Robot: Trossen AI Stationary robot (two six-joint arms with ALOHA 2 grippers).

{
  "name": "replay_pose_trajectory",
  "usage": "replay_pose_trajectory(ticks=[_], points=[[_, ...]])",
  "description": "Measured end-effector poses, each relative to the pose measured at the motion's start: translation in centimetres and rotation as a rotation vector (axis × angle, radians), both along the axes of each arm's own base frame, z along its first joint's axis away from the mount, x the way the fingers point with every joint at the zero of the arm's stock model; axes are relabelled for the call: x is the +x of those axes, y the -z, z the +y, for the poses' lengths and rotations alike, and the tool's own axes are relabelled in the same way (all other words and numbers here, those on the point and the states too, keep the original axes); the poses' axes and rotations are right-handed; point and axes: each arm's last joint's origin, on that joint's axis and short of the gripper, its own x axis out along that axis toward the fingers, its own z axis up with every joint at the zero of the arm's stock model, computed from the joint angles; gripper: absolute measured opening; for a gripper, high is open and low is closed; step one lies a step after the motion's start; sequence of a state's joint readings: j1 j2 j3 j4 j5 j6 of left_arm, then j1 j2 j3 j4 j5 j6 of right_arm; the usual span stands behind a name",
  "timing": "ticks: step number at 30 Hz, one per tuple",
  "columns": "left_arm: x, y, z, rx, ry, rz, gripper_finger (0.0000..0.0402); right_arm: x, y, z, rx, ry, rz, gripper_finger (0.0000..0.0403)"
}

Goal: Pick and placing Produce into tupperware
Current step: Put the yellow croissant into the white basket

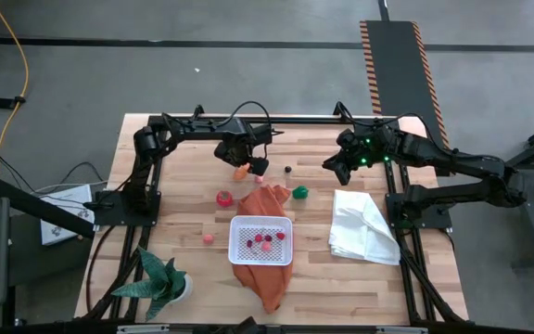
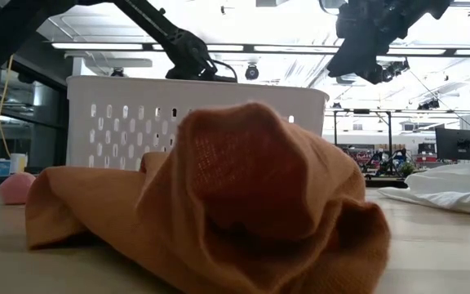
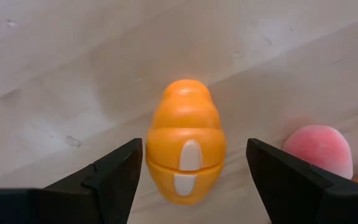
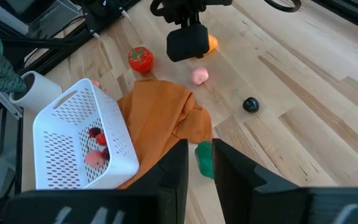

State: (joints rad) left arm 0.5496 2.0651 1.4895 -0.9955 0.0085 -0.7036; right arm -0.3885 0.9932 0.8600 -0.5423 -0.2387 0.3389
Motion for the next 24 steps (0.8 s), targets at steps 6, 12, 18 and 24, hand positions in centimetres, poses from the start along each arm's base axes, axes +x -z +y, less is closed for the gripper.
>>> replay_pose_trajectory(ticks=[6,12,18,24], points=[[0.00,0.00,0.03,0.004,0.000,0.001,0.0275,0.00,0.00,0.00,-0.001,0.000,0.000,0.0063],[-0.03,0.00,0.09,0.026,0.012,0.013,0.0275,0.00,0.01,0.00,-0.003,-0.003,0.001,0.0063],[-0.04,0.00,0.12,0.029,0.025,0.015,0.0275,0.00,0.01,0.00,-0.005,-0.005,0.001,0.0062],[-0.02,0.00,0.06,0.016,0.051,0.008,0.0275,0.00,0.01,0.00,-0.004,-0.003,0.001,0.0062]])
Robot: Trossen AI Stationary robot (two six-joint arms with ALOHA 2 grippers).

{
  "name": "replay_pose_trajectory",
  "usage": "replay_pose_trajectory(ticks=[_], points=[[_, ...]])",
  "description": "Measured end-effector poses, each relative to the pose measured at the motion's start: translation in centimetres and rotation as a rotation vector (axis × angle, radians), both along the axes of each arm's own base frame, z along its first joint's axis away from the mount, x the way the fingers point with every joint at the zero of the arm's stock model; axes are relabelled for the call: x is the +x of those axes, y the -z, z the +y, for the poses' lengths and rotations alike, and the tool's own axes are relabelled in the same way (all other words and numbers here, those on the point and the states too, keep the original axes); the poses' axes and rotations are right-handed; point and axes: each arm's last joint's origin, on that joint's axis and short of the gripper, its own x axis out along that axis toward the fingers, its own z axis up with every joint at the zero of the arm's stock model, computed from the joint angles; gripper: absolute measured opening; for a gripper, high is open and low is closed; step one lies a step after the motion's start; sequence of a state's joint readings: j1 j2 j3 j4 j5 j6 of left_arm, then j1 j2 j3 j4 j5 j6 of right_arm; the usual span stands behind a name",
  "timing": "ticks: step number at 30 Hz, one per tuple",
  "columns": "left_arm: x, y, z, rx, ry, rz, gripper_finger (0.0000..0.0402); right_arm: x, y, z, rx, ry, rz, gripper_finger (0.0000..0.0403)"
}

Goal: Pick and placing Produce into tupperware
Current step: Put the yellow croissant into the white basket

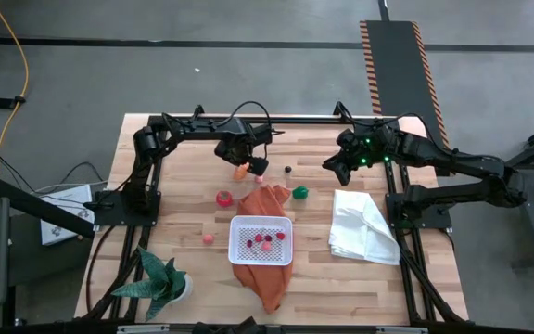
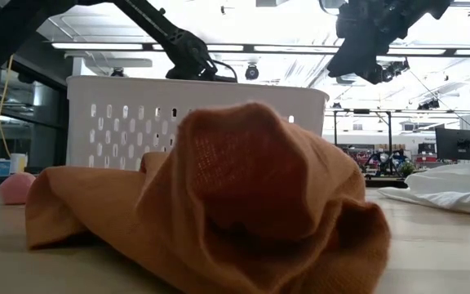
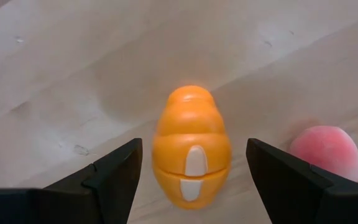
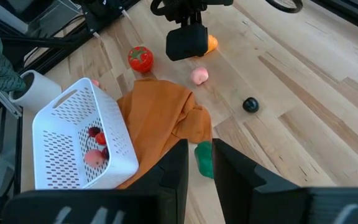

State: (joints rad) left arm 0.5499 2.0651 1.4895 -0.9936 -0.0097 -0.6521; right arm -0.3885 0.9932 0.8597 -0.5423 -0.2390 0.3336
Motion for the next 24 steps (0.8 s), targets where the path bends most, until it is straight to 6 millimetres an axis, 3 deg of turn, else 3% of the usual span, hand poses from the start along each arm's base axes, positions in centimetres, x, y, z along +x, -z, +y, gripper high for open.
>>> replay_pose_trajectory(ticks=[24], points=[[-0.04,-0.01,-0.03,-0.003,0.027,0.003,0.0275,0.00,0.00,0.00,0.001,0.001,0.000,0.0062]])
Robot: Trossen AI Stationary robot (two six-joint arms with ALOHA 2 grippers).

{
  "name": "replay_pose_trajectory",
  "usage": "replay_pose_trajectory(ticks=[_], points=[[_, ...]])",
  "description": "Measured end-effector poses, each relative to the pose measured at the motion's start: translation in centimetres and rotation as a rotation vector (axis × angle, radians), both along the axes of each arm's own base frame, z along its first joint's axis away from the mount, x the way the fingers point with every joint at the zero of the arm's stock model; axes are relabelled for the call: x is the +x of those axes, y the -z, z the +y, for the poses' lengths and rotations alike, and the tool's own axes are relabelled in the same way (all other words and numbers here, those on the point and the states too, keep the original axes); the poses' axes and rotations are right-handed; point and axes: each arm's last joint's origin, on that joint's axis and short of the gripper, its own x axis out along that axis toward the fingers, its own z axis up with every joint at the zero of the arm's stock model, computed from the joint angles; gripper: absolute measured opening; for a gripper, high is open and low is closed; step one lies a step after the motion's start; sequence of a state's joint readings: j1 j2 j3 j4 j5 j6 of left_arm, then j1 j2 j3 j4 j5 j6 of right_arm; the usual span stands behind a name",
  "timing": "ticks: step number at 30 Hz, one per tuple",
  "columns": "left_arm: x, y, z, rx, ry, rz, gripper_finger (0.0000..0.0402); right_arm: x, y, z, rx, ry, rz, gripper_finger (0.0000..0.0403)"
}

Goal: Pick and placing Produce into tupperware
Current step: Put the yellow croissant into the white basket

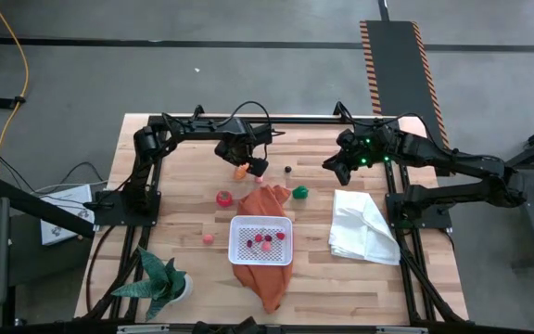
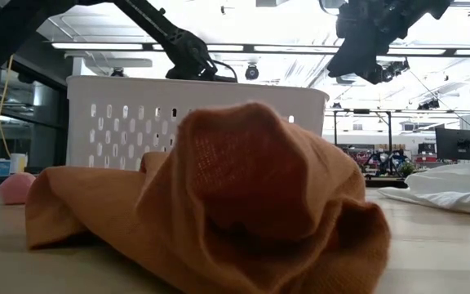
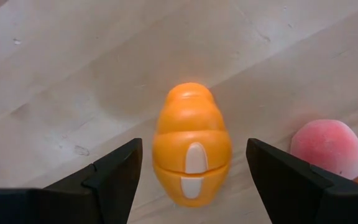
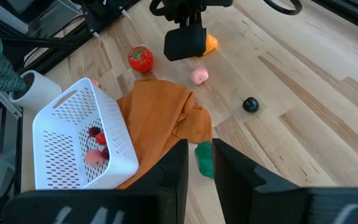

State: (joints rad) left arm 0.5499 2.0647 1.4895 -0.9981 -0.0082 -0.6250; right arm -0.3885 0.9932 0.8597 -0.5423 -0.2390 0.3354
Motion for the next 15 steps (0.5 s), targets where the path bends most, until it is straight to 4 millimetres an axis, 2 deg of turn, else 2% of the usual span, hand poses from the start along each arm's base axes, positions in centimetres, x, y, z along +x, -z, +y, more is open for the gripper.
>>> replay_pose_trajectory(ticks=[15], points=[[0.0,1.2,-0.1,-0.050,0.000,0.036,0.0275,0.0,0.0,0.1,0.004,0.000,0.000,0.0062]])
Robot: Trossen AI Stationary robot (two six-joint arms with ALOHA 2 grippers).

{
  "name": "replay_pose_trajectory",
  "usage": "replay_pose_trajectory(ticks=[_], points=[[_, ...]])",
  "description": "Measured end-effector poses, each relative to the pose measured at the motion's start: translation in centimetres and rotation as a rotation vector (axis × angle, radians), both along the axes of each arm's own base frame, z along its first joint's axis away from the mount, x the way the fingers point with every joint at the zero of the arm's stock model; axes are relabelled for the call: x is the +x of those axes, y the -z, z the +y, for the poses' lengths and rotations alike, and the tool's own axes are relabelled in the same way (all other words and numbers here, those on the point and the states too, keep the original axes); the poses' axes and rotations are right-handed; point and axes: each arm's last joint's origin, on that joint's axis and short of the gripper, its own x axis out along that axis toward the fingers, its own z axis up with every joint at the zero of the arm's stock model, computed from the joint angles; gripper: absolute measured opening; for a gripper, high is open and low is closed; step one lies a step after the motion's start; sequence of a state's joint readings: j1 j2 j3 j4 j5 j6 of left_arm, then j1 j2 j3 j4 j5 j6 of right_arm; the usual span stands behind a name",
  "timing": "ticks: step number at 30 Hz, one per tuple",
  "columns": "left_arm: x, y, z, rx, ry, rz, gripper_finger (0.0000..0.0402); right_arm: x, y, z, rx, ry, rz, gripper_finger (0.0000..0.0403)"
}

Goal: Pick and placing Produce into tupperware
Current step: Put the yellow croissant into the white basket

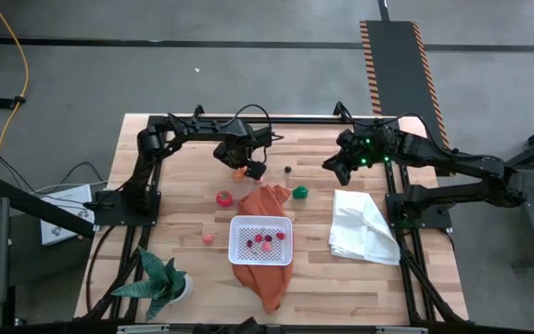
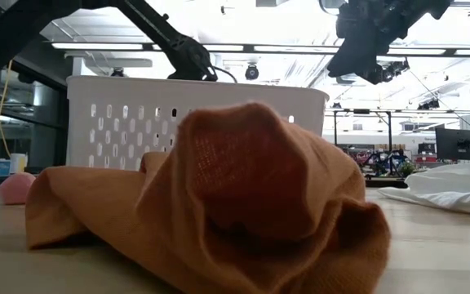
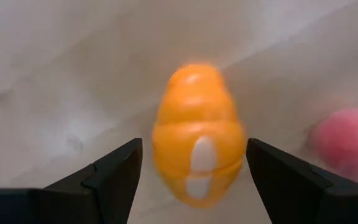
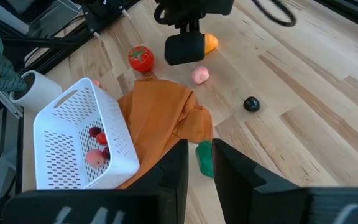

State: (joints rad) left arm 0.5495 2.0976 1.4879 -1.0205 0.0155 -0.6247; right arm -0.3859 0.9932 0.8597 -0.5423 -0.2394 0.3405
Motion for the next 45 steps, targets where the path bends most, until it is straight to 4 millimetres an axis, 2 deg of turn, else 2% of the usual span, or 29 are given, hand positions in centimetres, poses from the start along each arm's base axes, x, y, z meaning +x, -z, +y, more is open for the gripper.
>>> replay_pose_trajectory(ticks=[21,32,35,41,45], points=[[0.37,0.00,0.25,0.031,-0.011,-0.034,0.0274,0.00,0.00,0.00,0.000,0.000,0.000,0.0062],[0.44,-0.05,0.29,0.035,-0.011,-0.042,0.0187,0.00,0.00,0.00,0.000,0.000,0.000,0.0062],[0.43,-0.05,0.29,0.035,-0.011,-0.041,0.0193,0.00,0.00,0.00,0.000,0.000,0.000,0.0062],[0.43,-0.05,0.29,0.036,-0.019,-0.041,0.0237,0.00,0.00,0.00,0.000,0.000,0.000,0.0062],[0.43,-0.05,0.29,0.035,-0.019,-0.040,0.0227,0.00,0.00,0.00,0.000,0.000,0.000,0.0062]])
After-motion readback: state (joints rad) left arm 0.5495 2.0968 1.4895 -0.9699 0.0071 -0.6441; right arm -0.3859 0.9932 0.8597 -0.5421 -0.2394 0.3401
